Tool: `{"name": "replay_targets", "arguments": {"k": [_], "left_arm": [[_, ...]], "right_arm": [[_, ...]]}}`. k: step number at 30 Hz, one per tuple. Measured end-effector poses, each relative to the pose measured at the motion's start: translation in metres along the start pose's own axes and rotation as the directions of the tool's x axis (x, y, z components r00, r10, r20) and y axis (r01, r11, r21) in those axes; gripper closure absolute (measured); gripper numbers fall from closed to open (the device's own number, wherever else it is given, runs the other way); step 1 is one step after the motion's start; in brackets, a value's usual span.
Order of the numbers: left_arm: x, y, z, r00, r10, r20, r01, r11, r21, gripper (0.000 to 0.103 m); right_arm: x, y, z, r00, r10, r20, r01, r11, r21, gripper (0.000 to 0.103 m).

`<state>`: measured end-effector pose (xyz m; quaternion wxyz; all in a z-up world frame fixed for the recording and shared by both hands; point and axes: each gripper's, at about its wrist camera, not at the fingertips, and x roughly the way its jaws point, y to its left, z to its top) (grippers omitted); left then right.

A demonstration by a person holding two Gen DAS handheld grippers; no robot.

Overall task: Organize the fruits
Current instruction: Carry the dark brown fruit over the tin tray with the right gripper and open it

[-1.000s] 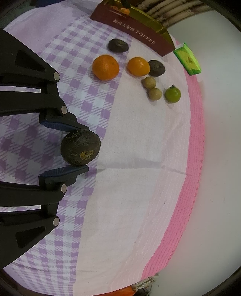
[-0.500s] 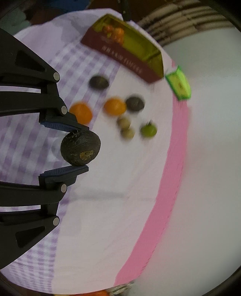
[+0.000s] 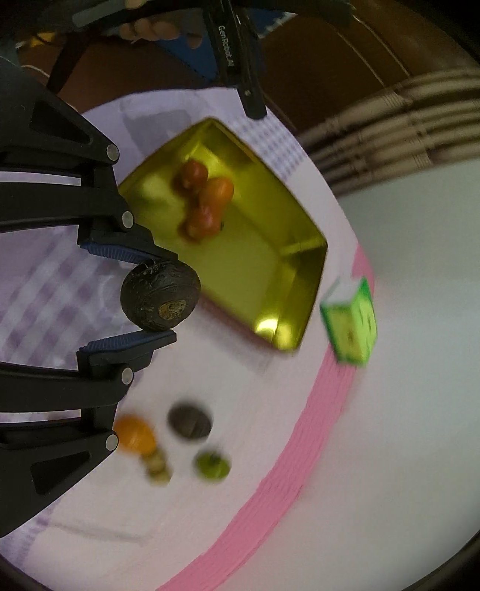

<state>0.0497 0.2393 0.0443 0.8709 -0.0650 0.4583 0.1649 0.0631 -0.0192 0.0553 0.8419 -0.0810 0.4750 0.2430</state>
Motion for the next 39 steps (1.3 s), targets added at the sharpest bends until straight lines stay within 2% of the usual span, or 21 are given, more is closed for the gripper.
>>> {"name": "replay_targets", "arguments": {"k": [7,16,26,39], "left_arm": [[0.008,0.019,0.003,1.000,0.018,-0.023,-0.019,0.997,-0.073,0.003],[0.012,0.016,0.002,0.999,0.016,-0.031,-0.018,0.998,-0.062,0.003],[0.012,0.015,0.002,0.999,0.013,-0.032,-0.015,0.998,-0.059,0.003],[0.012,0.013,0.002,0.999,0.011,-0.031,-0.013,0.999,-0.050,0.003]], "right_arm": [[0.033,0.033,0.013,0.998,0.030,-0.049,-0.033,0.997,-0.063,0.067],[0.062,0.052,0.013,0.994,0.017,-0.110,-0.031,0.992,-0.122,0.067],[0.070,0.050,0.011,0.991,-0.036,-0.129,0.017,0.989,-0.149,0.067],[0.068,0.045,0.011,0.993,-0.012,-0.115,-0.001,0.993,-0.117,0.066]]}}
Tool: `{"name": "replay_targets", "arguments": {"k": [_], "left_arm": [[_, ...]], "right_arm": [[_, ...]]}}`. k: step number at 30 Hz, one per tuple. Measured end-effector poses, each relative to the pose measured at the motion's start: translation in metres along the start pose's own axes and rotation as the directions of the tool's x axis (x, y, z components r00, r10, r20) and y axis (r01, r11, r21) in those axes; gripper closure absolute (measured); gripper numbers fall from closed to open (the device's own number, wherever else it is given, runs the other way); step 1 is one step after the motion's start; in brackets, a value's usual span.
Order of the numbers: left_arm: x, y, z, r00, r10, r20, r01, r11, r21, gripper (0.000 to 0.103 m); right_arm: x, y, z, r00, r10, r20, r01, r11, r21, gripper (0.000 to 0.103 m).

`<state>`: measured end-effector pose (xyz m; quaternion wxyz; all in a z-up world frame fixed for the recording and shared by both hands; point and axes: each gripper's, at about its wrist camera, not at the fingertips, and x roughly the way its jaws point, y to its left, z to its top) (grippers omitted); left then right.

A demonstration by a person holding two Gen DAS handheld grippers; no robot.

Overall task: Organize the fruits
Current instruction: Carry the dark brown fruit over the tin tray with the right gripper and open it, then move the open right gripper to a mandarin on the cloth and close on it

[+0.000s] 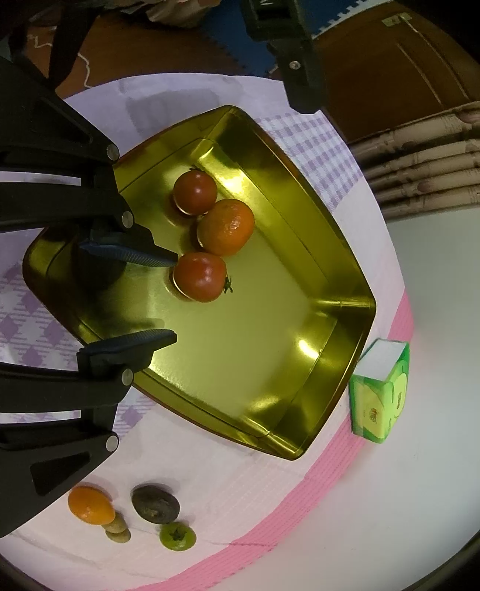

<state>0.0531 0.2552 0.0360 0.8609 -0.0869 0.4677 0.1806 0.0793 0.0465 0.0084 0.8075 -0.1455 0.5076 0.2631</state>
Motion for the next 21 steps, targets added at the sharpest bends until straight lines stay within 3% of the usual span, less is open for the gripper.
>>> {"name": "replay_targets", "arguments": {"k": [12,21], "left_arm": [[0.000,-0.005,-0.001,1.000,-0.004,0.002,0.004,1.000,0.021,0.003],[-0.002,-0.013,-0.003,1.000,-0.006,0.014,0.005,0.999,0.052,0.003]], "right_arm": [[-0.050,-0.014,-0.005,0.993,0.034,0.114,-0.042,0.997,0.072,0.057],[-0.093,-0.083,-0.061,0.989,-0.082,0.125,0.053,0.975,0.218,0.054]]}}
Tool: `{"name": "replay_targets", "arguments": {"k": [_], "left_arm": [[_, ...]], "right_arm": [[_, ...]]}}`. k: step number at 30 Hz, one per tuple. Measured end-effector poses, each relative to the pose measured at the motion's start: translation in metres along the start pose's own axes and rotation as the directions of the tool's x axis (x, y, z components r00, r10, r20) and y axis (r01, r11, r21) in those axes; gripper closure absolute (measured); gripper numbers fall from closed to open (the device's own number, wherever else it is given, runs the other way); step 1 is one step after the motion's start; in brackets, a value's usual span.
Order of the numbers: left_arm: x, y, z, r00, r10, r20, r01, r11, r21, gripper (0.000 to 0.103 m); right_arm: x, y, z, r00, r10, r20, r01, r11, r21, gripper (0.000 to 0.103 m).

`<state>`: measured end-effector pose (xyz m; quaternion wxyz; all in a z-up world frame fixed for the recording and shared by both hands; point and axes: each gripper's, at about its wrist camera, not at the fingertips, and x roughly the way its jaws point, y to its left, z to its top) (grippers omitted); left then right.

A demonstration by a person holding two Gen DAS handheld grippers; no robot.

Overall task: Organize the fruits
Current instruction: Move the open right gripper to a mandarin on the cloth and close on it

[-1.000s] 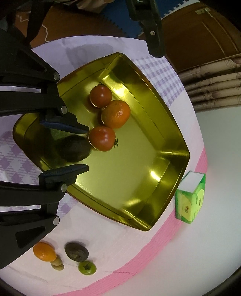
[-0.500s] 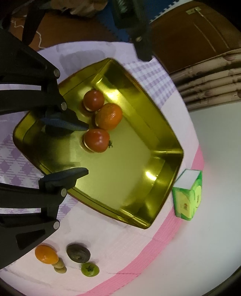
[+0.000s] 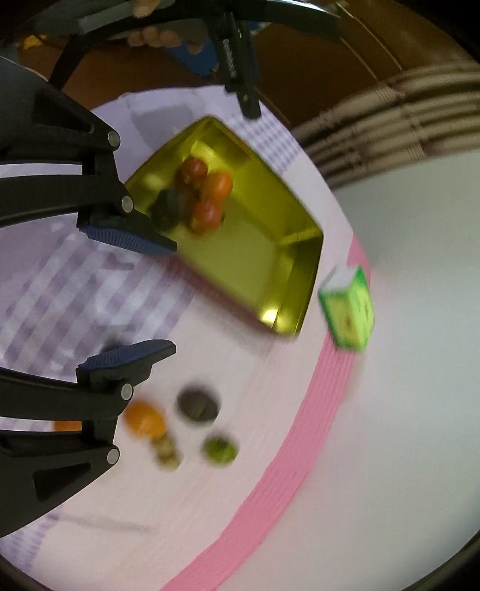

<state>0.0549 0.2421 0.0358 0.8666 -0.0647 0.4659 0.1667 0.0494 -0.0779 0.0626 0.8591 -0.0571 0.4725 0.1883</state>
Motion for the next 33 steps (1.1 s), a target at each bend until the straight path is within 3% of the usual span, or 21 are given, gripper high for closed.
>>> {"name": "replay_targets", "arguments": {"k": [6,13,24,33], "left_arm": [[-0.002,-0.008,-0.002,1.000,-0.002,0.007,0.002,0.999,0.034,0.003],[-0.010,-0.024,-0.008,0.999,-0.023,0.028,0.020,0.995,0.102,0.003],[-0.018,-0.050,-0.016,0.995,-0.089,0.043,0.078,0.974,0.213,0.003],[-0.018,-0.058,-0.019,0.995,-0.096,0.038,0.084,0.965,0.248,0.003]], "right_arm": [[-0.008,-0.053,-0.037,0.996,-0.067,-0.053,0.072,0.993,0.094,0.054],[-0.002,-0.081,-0.072,0.992,-0.069,-0.107,0.086,0.983,0.163,0.054],[0.026,-0.081,-0.069,0.989,-0.085,-0.124,0.104,0.983,0.150,0.054],[0.036,-0.082,-0.067,0.986,-0.113,-0.123,0.130,0.982,0.139,0.055]]}}
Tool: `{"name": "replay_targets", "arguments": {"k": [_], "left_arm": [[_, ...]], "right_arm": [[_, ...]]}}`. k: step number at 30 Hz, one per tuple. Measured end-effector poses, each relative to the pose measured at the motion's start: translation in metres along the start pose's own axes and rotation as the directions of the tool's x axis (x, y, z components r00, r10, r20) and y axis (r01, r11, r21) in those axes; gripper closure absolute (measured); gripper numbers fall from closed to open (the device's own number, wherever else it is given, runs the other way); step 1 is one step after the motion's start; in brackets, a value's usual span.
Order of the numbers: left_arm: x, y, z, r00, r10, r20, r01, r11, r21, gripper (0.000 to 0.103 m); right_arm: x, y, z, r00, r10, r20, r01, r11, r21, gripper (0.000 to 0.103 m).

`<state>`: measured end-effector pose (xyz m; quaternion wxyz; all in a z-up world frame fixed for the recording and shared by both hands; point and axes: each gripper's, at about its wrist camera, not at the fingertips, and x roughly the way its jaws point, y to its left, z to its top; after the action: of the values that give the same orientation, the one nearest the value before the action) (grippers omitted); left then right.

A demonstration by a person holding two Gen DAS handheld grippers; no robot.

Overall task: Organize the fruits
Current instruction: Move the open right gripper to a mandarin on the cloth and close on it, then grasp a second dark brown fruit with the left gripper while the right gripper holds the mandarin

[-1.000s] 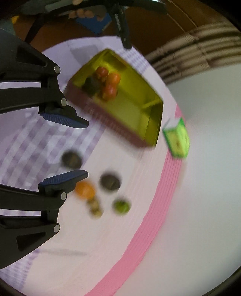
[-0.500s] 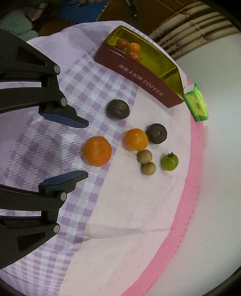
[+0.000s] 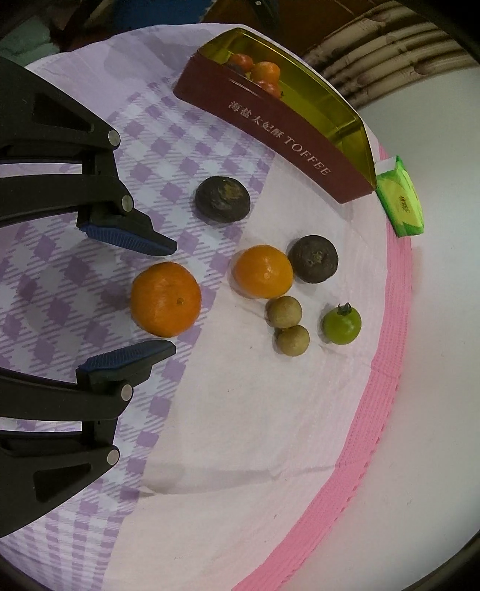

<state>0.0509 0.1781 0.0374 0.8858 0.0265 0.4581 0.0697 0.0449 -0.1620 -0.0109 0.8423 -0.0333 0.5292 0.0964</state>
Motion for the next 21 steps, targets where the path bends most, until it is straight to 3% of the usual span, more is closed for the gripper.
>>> {"name": "replay_targets", "arguments": {"k": [3,13,21], "left_arm": [[0.001,-0.001,-0.001,1.000,-0.001,-0.002,0.001,1.000,0.006,0.003],[0.000,-0.016,-0.004,1.000,0.004,0.001,-0.004,0.999,0.038,0.003],[-0.015,-0.063,-0.007,0.997,-0.069,0.013,0.067,0.987,0.143,0.003]], "right_arm": [[0.002,0.000,0.001,1.000,-0.001,0.001,0.001,1.000,0.001,0.062],[-0.001,-0.014,-0.002,1.000,-0.023,0.019,0.022,0.999,0.043,0.063],[-0.005,-0.050,-0.010,0.996,-0.083,0.018,0.080,0.990,0.112,0.063]]}}
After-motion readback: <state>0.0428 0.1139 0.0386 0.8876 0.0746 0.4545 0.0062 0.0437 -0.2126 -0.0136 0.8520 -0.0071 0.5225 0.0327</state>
